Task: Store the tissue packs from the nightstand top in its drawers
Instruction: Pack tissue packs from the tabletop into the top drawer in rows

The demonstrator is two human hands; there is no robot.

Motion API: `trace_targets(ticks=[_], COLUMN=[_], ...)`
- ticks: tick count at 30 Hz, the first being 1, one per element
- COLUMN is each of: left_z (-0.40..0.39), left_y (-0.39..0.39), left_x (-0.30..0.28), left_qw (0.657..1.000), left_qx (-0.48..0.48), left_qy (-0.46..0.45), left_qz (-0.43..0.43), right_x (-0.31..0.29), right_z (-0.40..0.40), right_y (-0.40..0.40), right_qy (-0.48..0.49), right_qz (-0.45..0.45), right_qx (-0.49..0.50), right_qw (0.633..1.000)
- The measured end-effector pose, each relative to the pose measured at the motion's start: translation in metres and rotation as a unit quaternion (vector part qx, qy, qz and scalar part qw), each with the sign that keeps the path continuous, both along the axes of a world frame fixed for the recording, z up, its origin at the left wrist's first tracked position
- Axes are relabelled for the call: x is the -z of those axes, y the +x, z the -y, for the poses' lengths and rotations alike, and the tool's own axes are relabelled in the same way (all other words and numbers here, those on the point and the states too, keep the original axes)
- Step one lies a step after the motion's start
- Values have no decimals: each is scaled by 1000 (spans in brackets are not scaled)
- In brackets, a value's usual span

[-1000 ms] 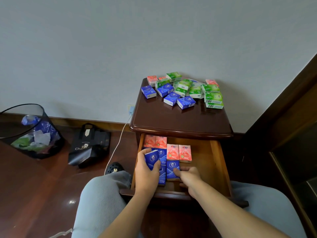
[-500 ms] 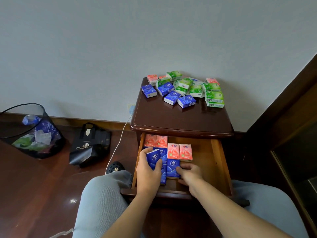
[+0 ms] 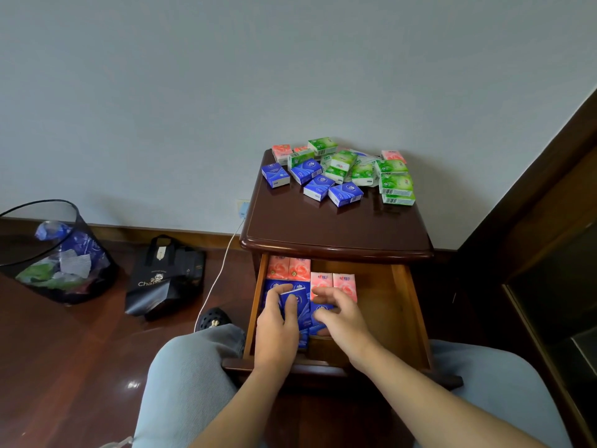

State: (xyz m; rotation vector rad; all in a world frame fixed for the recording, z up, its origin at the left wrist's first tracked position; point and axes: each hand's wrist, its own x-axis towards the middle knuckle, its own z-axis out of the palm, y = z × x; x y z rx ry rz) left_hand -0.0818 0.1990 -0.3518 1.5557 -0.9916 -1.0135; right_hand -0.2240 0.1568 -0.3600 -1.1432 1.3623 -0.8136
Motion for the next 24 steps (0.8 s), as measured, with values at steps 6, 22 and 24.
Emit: trace_targets(ticks=[6,22,24], left_z=[-2,2,2], left_y=[-2,-8,-10], left_x=[-3,14,14], left_qw=[999,940,930], left_qx=[32,133,139], left_qy=[6,38,44], left_qz=[-15,312,337], right_x=[-9,20,26], right_z=[-5,16,16], right_y=[9,-47,-49], right_qy=[30,77,90], right_qz=[17,-193,-198], right_qx=[-52,167,155], right_qw=[998,964,964])
